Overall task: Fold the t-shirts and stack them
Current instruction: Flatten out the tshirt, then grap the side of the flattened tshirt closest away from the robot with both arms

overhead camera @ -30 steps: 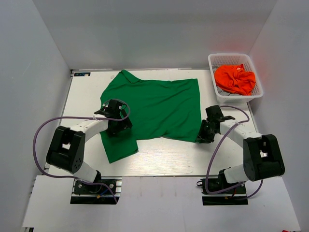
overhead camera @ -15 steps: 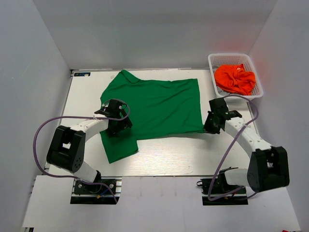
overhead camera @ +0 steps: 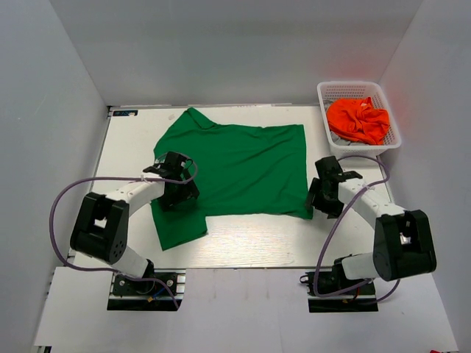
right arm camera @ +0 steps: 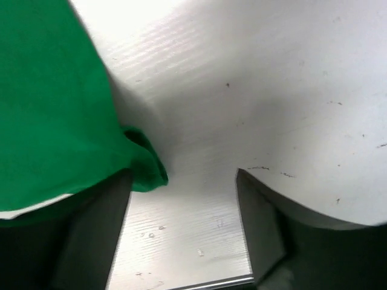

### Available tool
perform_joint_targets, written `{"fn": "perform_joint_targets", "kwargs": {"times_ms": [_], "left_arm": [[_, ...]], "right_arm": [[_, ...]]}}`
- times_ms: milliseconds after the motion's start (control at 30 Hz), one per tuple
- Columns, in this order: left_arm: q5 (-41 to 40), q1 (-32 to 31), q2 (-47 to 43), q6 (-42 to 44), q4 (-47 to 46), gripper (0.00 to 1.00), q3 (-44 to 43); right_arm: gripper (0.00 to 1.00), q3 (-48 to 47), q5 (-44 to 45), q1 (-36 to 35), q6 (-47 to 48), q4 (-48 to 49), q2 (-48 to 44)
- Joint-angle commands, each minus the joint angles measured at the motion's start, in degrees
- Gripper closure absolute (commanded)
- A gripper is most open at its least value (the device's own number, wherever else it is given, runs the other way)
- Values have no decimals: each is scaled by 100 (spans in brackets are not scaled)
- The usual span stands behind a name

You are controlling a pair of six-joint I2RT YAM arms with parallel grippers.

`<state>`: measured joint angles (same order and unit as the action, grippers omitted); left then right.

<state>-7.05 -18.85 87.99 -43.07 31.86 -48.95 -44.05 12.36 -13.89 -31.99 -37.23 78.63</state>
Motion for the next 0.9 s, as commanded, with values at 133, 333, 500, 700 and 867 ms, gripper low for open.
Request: {"fn": "perform_joint_targets", "kwargs": {"times_ms": [133,333,500,700,867], "left_arm": [[-182,39,-1441,-509,1436,1,-116],[-192,39,-2083,-1247,2842,1,218],[502,39,-2198,-1800,2932,1,1193],[161,39,-1909,-2240,2370,1,1740],[-296,39,-1522,-2294,1877,1,1740]], "right_arm": [[10,-201,-698,18,202,673,-945],[10,-7,-753,27,412,840,-1104],[10,134,-770,35,439,893,-1069],[10,248,-805,35,491,1148,-1122],[10,353,-928,35,457,1139,-1017]]}}
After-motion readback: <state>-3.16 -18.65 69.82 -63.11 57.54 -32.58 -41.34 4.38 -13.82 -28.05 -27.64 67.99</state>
